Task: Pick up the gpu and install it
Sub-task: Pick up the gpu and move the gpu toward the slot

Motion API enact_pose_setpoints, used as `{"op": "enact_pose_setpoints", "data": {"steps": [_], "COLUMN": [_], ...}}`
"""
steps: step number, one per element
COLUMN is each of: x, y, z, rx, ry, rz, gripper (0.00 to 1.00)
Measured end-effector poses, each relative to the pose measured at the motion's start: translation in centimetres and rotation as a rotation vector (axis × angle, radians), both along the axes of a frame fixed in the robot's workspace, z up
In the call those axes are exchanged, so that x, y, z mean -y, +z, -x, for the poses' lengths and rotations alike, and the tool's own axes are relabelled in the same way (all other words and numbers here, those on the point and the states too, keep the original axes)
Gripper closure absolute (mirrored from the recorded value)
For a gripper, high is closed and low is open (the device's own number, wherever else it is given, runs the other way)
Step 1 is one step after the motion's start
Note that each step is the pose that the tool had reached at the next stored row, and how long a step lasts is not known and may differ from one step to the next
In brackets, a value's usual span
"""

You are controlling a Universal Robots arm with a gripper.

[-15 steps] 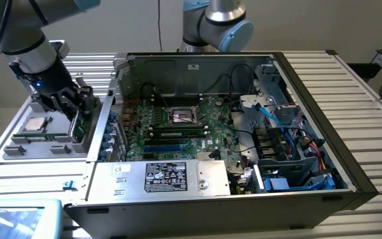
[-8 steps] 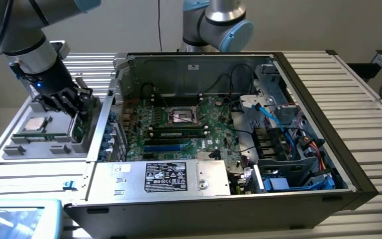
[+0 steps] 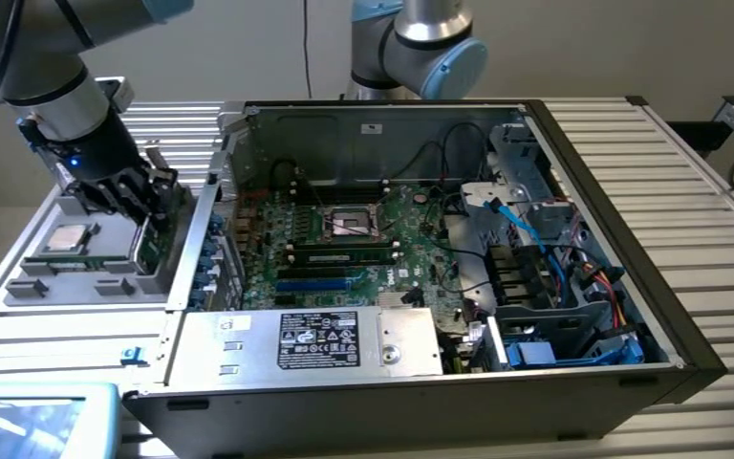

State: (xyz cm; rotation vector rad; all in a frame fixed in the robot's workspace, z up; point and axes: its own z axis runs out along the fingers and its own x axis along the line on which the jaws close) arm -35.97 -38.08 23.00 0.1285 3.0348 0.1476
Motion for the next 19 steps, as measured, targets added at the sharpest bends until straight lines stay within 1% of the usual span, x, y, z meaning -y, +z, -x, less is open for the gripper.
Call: {"op": "enact_pose_setpoints", "data": {"steps": [19], "x": [0.01], "y": [8.63], "z": [0.0], "rx": [0.0000], "ry": [0.000], "rz": [0.0001], "gripper": [0.71]}}
